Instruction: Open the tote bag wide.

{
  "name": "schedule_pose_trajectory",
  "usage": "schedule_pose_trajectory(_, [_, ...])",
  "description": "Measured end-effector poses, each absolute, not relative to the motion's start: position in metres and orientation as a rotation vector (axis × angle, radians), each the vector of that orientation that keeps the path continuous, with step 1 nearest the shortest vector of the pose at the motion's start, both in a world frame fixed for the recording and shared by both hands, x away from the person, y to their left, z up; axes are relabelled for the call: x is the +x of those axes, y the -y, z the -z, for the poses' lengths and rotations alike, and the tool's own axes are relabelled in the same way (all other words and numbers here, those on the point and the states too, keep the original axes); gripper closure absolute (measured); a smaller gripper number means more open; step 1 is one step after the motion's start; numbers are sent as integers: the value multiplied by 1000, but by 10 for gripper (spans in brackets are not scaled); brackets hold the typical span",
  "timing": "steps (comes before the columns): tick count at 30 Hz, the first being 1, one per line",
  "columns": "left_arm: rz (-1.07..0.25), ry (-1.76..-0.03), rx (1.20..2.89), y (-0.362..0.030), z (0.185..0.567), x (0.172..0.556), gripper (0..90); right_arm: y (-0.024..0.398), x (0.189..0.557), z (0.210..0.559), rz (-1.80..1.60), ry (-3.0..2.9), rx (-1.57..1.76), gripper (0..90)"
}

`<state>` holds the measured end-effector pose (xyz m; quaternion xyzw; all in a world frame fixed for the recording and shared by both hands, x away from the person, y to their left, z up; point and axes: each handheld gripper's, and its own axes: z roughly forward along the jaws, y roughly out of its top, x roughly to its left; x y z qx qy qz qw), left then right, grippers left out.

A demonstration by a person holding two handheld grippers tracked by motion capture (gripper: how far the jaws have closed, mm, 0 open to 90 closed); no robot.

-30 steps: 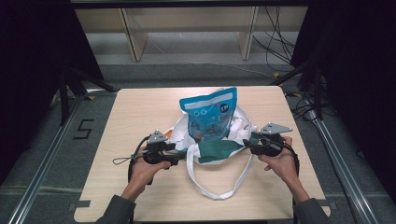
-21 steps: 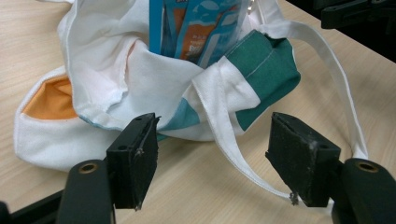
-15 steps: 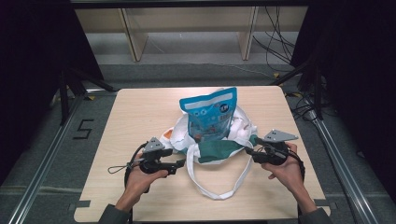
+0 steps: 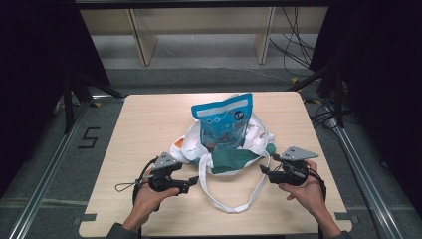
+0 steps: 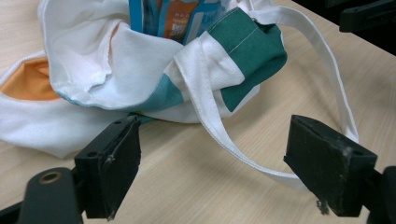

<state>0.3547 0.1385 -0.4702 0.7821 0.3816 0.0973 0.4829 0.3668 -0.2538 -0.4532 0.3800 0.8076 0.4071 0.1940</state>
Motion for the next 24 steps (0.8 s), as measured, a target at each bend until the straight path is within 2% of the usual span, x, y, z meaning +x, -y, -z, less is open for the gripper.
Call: schedule_pose_trajectory(24, [-271,-913,1937,-143,492,321,151,250,327,475,-1095,-2334,1025,296])
